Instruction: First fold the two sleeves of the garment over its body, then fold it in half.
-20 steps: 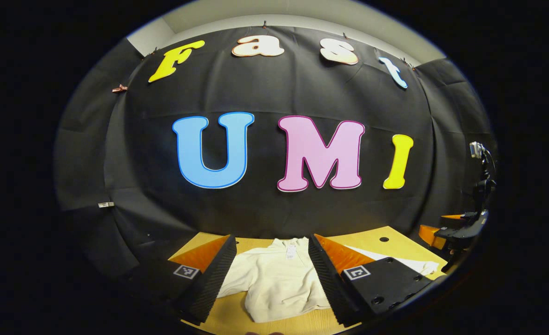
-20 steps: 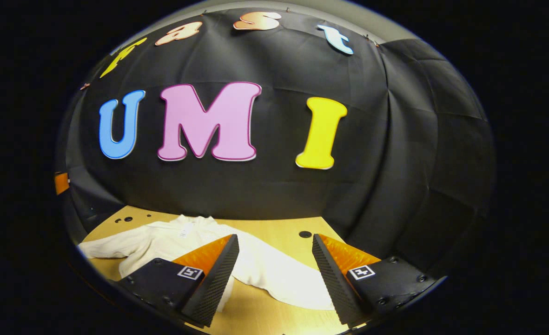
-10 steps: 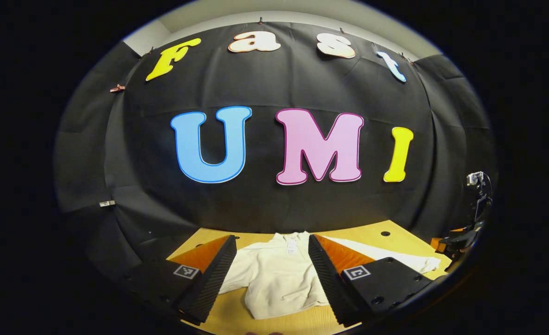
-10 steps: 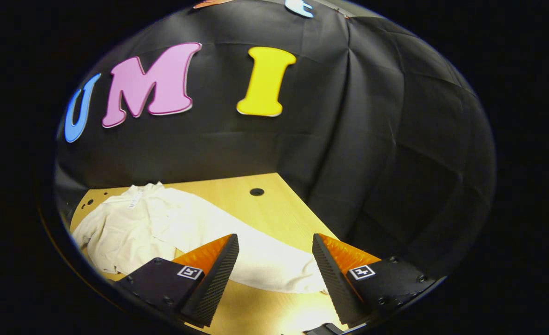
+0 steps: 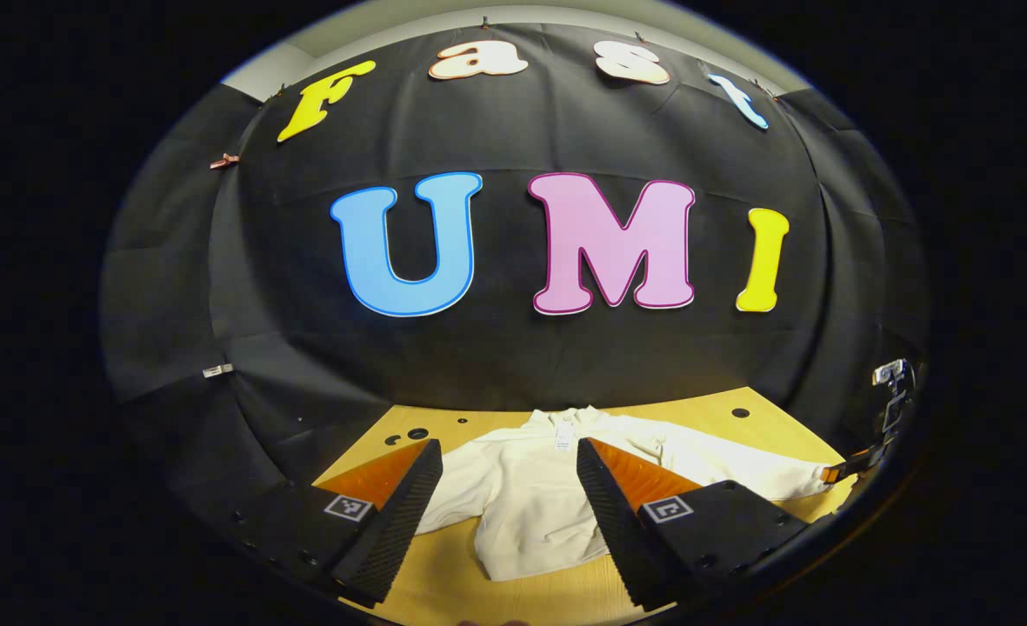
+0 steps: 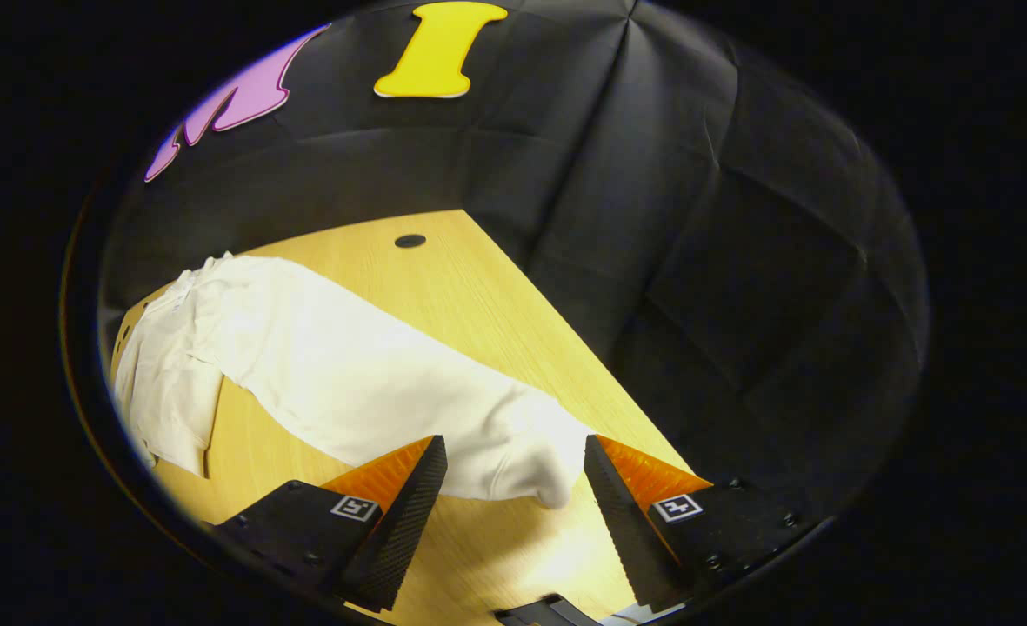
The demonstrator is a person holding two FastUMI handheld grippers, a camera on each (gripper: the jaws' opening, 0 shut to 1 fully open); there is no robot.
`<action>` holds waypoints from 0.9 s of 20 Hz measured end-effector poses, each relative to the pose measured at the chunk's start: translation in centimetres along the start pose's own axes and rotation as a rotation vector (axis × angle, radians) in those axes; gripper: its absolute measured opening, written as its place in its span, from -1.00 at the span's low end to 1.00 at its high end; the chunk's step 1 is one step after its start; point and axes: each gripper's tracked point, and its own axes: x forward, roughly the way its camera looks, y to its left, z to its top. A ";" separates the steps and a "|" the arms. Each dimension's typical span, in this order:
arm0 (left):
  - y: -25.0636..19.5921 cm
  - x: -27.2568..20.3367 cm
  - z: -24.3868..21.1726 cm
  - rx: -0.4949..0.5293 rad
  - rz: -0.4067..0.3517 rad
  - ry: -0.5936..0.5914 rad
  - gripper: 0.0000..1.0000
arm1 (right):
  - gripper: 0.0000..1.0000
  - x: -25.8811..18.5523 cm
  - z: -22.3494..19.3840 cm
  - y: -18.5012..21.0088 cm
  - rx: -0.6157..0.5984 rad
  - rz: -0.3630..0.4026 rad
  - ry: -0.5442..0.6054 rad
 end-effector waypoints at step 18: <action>-2.6 2.0 0.2 0.055 -0.013 0.012 0.98 | 0.05 2.6 -2.9 1.6 0.143 0.075 0.141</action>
